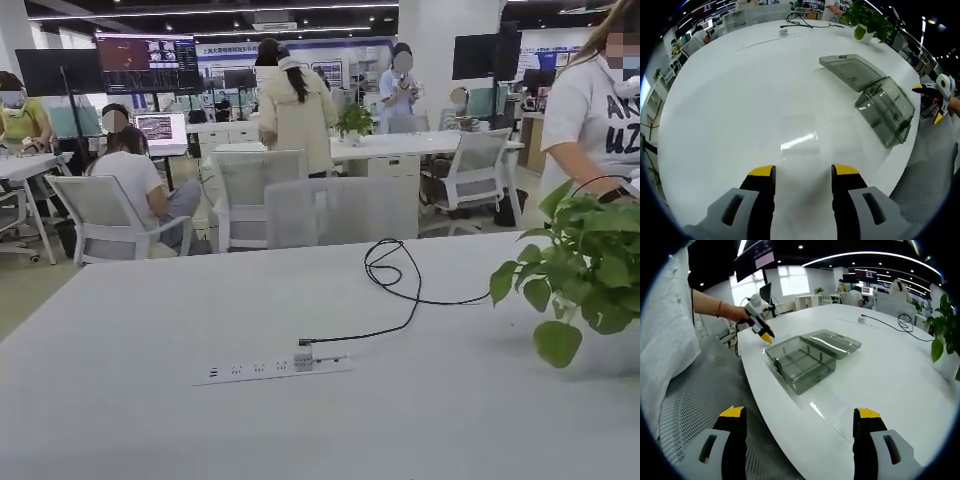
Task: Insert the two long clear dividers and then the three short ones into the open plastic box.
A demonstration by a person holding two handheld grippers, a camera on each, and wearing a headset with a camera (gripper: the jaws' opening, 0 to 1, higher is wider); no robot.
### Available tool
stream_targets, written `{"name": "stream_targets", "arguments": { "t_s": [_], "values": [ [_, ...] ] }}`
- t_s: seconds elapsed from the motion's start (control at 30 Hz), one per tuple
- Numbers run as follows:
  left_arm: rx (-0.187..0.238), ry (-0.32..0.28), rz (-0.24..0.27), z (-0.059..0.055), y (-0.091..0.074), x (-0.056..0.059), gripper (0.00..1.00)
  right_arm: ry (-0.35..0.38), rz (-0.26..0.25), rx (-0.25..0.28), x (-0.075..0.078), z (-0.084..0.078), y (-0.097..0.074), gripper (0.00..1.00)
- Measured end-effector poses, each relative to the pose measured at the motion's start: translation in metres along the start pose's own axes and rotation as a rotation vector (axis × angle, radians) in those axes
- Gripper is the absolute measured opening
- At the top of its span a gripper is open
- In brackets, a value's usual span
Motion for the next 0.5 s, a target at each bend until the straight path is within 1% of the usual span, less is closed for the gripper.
{"name": "stream_targets", "arguments": {
  "t_s": [0.1, 0.13, 0.2, 0.33, 0.5],
  "values": [
    [-0.015, -0.001, 0.006, -0.0012, 0.0018, 0.0003, 0.43, 0.002, -0.001, 0.002, -0.0001, 0.0000, 0.0001, 0.88],
    [-0.013, 0.004, 0.012, 0.0000, 0.0021, -0.0008, 0.41, 0.002, -0.001, 0.003, -0.0001, 0.0002, 0.0001, 0.88],
    [-0.025, 0.005, 0.023, -0.0002, 0.0020, -0.0013, 0.40, 0.005, -0.001, 0.005, -0.0002, 0.0003, 0.0003, 0.88],
    [-0.045, 0.023, 0.046, 0.0003, 0.0029, -0.0011, 0.38, 0.007, -0.002, 0.004, 0.0000, -0.0003, 0.0011, 0.88],
    [-0.089, 0.062, 0.081, -0.0004, 0.0031, -0.0022, 0.32, 0.006, -0.002, 0.006, -0.0007, 0.0004, 0.0008, 0.88]
  ]
}}
Point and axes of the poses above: the centre of the closed fingertips' face, and the gripper's own axes: y roughly forward along the fingers, x roughly to its right, z roughly out of its top, the point moved 4 cm from there along -y, roughly backward along the fingers, and after that the axes turned 2 degrees about z, right-handed, at the moved point
